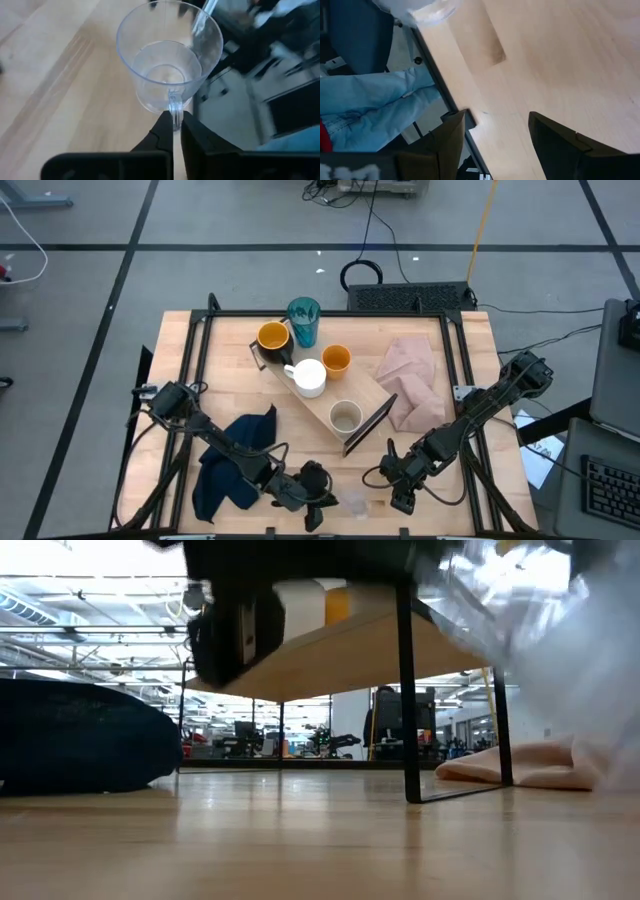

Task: Stack small to large cups/mugs on shelf
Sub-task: Put the transparent mug on the shelf

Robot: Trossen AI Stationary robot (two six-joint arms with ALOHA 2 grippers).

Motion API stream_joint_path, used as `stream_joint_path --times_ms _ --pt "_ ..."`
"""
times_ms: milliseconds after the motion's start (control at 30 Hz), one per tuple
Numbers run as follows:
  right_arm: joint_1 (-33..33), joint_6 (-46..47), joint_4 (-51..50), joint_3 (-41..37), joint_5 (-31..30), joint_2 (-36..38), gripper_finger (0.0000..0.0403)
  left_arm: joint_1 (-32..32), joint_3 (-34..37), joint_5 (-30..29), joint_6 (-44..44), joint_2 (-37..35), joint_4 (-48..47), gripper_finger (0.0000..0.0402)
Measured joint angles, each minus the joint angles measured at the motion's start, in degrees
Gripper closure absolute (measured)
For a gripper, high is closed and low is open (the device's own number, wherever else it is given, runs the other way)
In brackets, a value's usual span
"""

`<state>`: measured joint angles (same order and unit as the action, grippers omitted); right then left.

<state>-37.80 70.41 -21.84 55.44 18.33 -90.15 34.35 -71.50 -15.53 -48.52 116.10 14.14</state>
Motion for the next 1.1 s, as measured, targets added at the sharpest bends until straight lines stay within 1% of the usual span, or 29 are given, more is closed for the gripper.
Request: stream_joint_path --times_ms 167,267,467,533,600,667,833,900,1000,1100 --pt "0.15 -0.68 4.5 0.0 0.03 0.51 0.0193 0.0 -0.07 -0.52 -2.85 -3.39 2.48 0.0389" --pt "0.6 -0.9 4.56 0.0 0.03 1.94 0.0193 0.11 -0.09 -0.35 -4.64 -6.12 2.41 0.0391" --pt "1.3 -5.45 2.04 0.0 -0.05 8.17 0.0193 1.63 -0.09 -0.45 -7.95 -11.26 -1.46 0.0391" --pt "1.53 -7.24 3.58 0.0 -0.32 11.25 0.0193 2.21 -0.09 -0.59 -8.96 -12.99 -1.95 0.0391" --pt "1.94 -7.81 5.19 0.0 -2.31 14.61 0.0193 2.32 -0.11 -1.19 -10.06 -14.25 -1.59 0.039" --pt "2.72 -8.61 9.02 0.0 -5.25 17.81 0.0193 2.26 -0.11 -2.29 -10.53 -15.55 -1.82 0.039" --pt "5.35 -12.42 16.93 0.04 -15.18 24.71 0.0193 1.92 -0.11 -6.14 -10.54 -18.01 -0.21 0.0391" --pt "5.99 -13.02 18.49 0.04 -16.18 26.35 0.0193 1.73 -0.11 -7.3 -10.71 -18.59 -0.15 0.0391" --pt "6.84 -12.52 18.65 0.04 -17.13 27.38 0.0188 1.68 -0.11 -7.48 -11.06 -18.84 0.06 0.0385" --pt "7.04 -11.07 19.44 0.04 -17.24 27.17 0.0167 1.9 -0.11 -7.41 -12.25 -18.74 1.16 0.0386"
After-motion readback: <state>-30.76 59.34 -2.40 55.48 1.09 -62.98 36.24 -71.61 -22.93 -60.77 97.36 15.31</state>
